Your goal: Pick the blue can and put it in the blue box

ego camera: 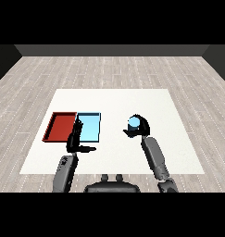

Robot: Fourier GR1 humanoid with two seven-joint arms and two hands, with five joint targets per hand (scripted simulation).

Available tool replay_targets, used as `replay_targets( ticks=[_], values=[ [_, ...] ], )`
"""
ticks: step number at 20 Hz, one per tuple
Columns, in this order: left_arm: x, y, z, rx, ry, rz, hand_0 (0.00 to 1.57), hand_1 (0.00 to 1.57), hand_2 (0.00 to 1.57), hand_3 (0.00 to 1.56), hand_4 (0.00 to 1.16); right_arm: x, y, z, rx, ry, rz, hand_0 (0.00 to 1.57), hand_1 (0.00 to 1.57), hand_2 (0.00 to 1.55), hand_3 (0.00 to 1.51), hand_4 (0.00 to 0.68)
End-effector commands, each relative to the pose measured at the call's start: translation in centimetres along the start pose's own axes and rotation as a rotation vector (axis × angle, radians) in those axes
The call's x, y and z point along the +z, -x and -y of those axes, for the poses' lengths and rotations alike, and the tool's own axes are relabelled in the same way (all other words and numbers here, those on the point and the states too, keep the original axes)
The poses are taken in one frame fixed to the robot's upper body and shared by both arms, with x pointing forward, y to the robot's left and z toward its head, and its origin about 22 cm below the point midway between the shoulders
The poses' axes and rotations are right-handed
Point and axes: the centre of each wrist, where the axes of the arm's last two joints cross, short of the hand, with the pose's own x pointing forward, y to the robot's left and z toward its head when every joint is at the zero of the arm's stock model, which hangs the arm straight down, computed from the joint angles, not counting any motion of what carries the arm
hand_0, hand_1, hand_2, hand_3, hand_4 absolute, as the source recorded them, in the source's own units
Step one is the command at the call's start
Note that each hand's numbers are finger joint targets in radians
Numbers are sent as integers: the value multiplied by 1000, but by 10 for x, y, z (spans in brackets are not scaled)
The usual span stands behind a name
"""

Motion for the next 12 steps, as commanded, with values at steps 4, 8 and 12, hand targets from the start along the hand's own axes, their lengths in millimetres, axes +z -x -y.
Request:
replay_targets(
  ticks=[4, 8, 12],
  values=[
    [-14, 3, 21, 50, 58, -48, 0, 0, 0, 0, 0, 3, -22, -5, 5, -30, 72, 1429, 1429, 1451, 1423, 660],
    [-8, 10, 24, 32, 67, -56, 0, 0, 0, 0, 0, -11, -27, -47, -2, -39, 87, 1432, 1432, 1448, 1419, 659],
    [-17, 9, 46, 44, 96, -87, 0, 0, 0, 0, 0, -20, -29, -76, 9, -42, 102, 1432, 1432, 1448, 1419, 659]
  ],
)
